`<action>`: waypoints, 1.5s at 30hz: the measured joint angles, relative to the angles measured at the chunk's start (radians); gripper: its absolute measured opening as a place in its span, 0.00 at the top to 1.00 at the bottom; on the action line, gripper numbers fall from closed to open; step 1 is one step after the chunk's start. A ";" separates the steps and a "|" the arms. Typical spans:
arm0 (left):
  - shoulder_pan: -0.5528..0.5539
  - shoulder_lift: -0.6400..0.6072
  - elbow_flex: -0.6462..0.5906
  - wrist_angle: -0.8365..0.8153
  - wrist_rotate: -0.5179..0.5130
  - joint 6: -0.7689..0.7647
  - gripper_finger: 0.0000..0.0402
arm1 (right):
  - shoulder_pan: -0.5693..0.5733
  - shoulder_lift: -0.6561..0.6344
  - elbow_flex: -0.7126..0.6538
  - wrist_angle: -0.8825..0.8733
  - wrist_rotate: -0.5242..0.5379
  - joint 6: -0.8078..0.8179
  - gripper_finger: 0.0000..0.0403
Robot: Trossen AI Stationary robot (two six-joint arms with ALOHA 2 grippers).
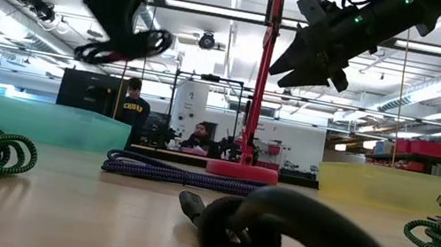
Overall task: Pick & Place USB Port
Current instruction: Put the black USB cable into the green bin
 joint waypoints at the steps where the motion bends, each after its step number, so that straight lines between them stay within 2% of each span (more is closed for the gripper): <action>1: 0.021 -0.037 -0.003 -0.009 -0.014 -0.016 0.86 | 0.000 0.000 0.000 0.000 0.000 0.000 0.52; 5: 0.115 -0.217 -0.026 -0.001 -0.070 -0.062 0.86 | 0.001 0.000 0.000 -0.004 0.000 0.000 0.52; 10: 0.235 -0.454 -0.066 0.004 -0.194 -0.160 0.86 | 0.000 0.000 0.000 0.001 0.000 -0.009 0.52; 15: 0.314 -0.615 -0.071 0.001 -0.265 -0.277 0.86 | 0.000 0.000 0.000 0.007 0.004 -0.015 0.52; 19: 0.352 -0.665 -0.071 -0.052 -0.309 -0.297 0.86 | 0.000 0.000 0.000 0.011 0.008 -0.016 0.52; 24: 0.398 -0.671 -0.072 -0.159 -0.378 -0.380 0.86 | 0.000 0.000 0.000 0.015 0.008 -0.016 0.52; 31: 0.453 -0.671 -0.075 -0.185 -0.359 -0.420 0.86 | 0.000 0.000 0.000 0.016 0.007 -0.016 0.52; 33: 0.463 -0.684 -0.111 -0.170 -0.377 -0.435 0.86 | 0.000 0.000 0.000 0.016 0.002 -0.016 0.52; 35: 0.480 -0.711 -0.178 -0.134 -0.377 -0.436 0.86 | 0.000 0.000 0.000 0.016 -0.001 -0.016 0.52; 39: 0.520 -0.778 -0.316 -0.010 -0.296 -0.419 0.86 | 0.000 0.000 0.000 0.016 -0.003 -0.016 0.52; 42: 0.542 -0.830 -0.405 0.153 -0.230 -0.403 0.86 | 0.000 0.000 0.000 0.015 -0.003 -0.018 0.52; 45: 0.579 -0.852 -0.478 0.221 -0.230 -0.404 0.86 | 0.000 0.000 0.000 0.015 -0.003 -0.026 0.52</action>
